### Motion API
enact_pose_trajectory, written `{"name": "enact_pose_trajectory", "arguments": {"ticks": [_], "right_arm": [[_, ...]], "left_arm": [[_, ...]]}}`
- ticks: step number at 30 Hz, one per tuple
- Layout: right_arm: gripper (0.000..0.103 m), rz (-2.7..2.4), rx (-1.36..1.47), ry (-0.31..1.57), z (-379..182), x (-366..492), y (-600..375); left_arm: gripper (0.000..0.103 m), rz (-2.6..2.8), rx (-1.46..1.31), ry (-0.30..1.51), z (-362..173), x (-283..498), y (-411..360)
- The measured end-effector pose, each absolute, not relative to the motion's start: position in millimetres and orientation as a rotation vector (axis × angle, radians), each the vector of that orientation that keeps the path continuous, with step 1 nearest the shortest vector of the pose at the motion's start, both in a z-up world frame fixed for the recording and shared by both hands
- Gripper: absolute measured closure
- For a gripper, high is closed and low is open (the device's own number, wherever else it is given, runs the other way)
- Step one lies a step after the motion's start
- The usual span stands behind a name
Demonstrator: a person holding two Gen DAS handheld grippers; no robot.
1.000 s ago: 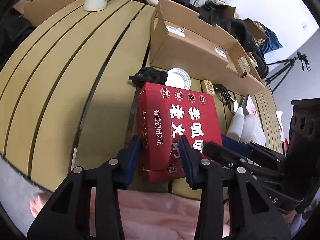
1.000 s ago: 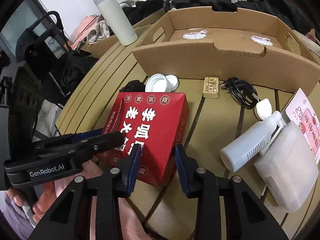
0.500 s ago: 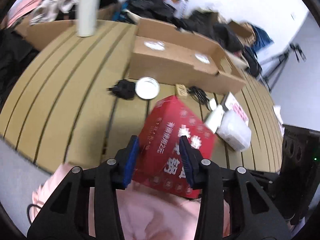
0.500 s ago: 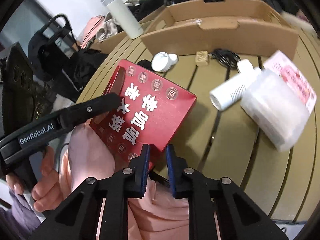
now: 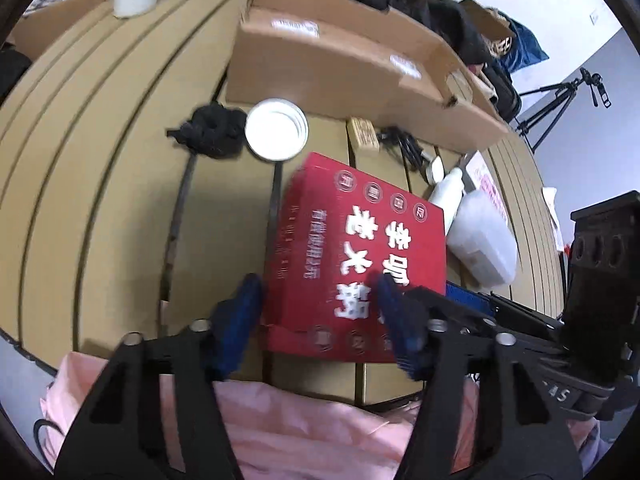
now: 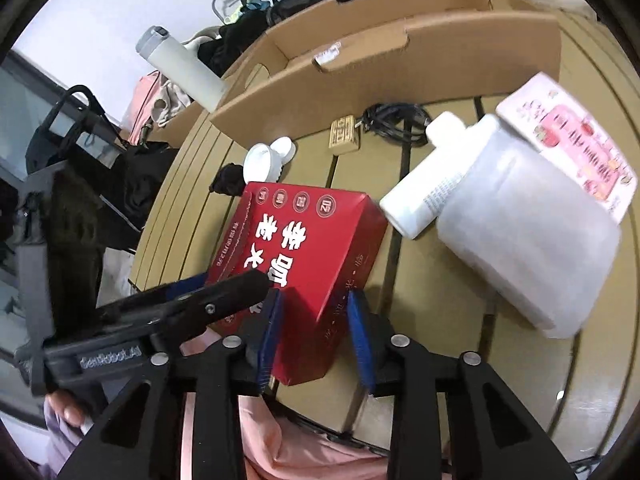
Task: Organize objects
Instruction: 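Grasp the red printed box with the left gripper and lift it, then lower the red box into the cardboard tray and open the left gripper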
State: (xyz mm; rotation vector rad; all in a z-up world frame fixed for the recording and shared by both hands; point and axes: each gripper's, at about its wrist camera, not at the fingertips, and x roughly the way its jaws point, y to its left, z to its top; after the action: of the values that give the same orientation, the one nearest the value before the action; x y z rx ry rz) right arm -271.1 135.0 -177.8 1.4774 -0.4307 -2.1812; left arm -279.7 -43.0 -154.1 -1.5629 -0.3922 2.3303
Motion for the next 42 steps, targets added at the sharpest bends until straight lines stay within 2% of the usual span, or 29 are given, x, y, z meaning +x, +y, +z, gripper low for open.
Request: {"name": "enact_pose_trajectory", "arguments": {"ticks": [2,7,10,12,15,17,21,24,25,29,31,33,35,42], "right_arm": [[0.059,-2.212,1.461,-0.406,-171,-267,136],[0.060,-2.315,1.272,-0.352,-105,-273,145],[0.060,-2.367,1.185,-0.258,-66,-318,141],[0.060,-2.360,1.207,-0.248,-57,-368,132],[0.060,-2.327,1.310,-0.227,-66,-447,115],[0.059,-2.336,1.364,-0.167,-81,-479,101],[0.059,-2.231,1.494,-0.191,-133,-535,70],[0.059,-2.194,1.479,-0.256,-146,-540,71],[0.059,-2.208,1.455,-0.259,-143,-538,74],[0.059,-2.361,1.334,-0.173,-106,-517,99],[0.059,-2.451,1.224,-0.124,-73,-498,118],[0.054,-2.504,1.145,-0.083,-40,-476,141],[0.035,-2.529,1.095,-0.035,-11,-450,166],[0.034,-2.599,1.155,0.030,31,-376,229]], "left_arm": [[0.061,2.344,-1.535,-0.413,-141,-275,-45],[0.062,2.412,-1.333,-0.401,-73,-287,-41],[0.062,2.435,-1.287,-0.399,-46,-348,-40],[0.062,2.424,-1.328,-0.431,-49,-403,-38],[0.062,2.434,-1.402,-0.438,-67,-468,-35],[0.068,2.452,-1.506,-0.389,-91,-501,-38],[0.070,2.570,-1.521,-0.336,-114,-519,-52],[0.041,2.534,-1.424,-0.349,-102,-509,-58],[0.036,2.535,-1.384,-0.332,-94,-503,-59],[0.026,2.618,-1.306,-0.136,-54,-478,-61],[0.022,2.652,-1.342,-0.073,-39,-470,-65],[0.013,2.697,-1.439,0.001,-22,-458,-69],[0.013,2.739,-1.499,0.040,-5,-438,-73],[0.013,2.824,-1.431,0.035,52,-358,-77]]}}
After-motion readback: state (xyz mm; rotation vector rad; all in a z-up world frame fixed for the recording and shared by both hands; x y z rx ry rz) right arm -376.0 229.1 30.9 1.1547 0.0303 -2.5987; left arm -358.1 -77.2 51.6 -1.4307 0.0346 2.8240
